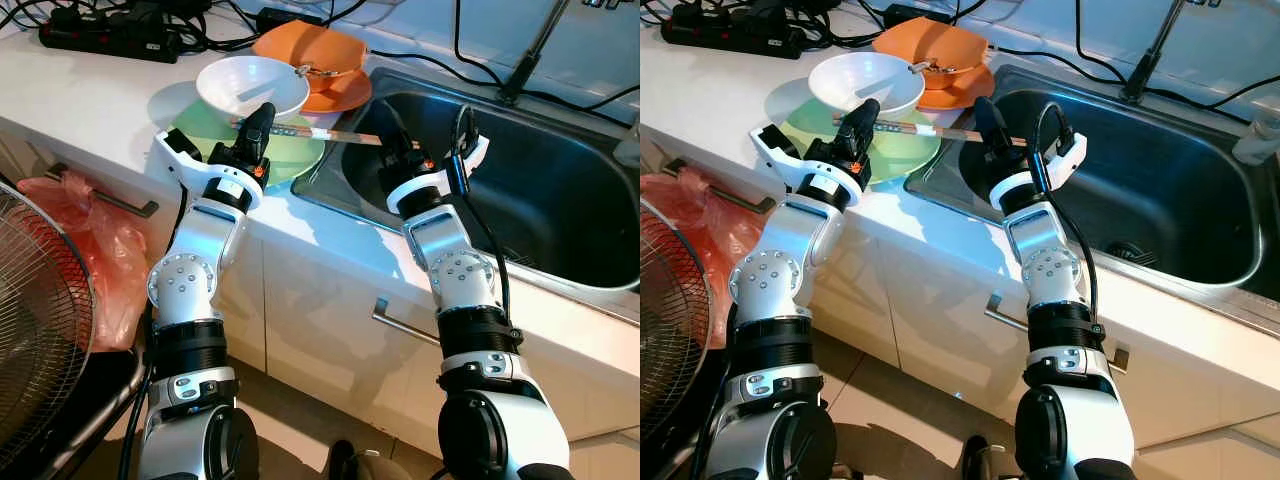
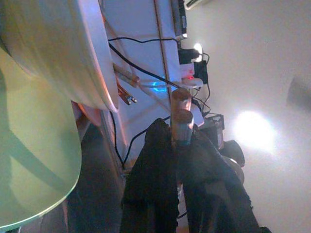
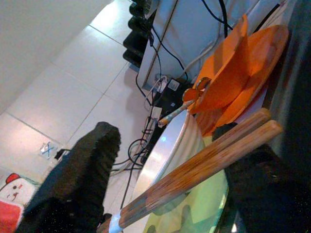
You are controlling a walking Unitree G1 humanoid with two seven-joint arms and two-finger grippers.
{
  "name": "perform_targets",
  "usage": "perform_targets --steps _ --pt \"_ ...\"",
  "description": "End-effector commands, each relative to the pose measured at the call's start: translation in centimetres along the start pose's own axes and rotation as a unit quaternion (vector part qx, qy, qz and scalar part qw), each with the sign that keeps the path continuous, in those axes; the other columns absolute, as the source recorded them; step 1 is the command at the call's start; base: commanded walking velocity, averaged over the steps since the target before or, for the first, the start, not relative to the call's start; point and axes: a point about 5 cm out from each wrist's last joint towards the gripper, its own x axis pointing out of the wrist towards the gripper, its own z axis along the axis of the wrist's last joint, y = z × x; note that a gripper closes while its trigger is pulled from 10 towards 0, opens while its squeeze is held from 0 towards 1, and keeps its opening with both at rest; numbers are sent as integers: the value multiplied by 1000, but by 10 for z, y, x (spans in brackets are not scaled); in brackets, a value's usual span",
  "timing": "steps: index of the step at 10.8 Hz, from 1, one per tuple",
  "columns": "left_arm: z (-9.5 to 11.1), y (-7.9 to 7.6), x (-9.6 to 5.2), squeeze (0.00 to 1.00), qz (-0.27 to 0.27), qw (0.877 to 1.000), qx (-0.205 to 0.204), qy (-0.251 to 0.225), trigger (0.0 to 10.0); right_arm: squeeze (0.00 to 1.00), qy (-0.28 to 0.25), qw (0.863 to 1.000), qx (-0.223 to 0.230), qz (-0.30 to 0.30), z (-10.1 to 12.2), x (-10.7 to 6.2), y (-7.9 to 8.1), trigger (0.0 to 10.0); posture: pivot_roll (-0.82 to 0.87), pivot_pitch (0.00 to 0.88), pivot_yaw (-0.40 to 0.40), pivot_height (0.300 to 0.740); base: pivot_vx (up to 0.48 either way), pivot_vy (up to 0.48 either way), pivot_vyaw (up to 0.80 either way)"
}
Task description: Kitchen organization
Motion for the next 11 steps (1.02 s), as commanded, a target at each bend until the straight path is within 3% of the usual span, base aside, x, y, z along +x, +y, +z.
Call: perform_targets --steps 1,11 --pt "-15 0 2 0 2 1000 -21 17 0 0 -1 1000 -1 11 0 5 6 0 -4 139 -75 740 0 0 0" --pt "-23 2 3 0 1 999 -35 30 0 0 5 1000 6 4 -4 4 3 0 -6 136 -77 740 0 0 0"
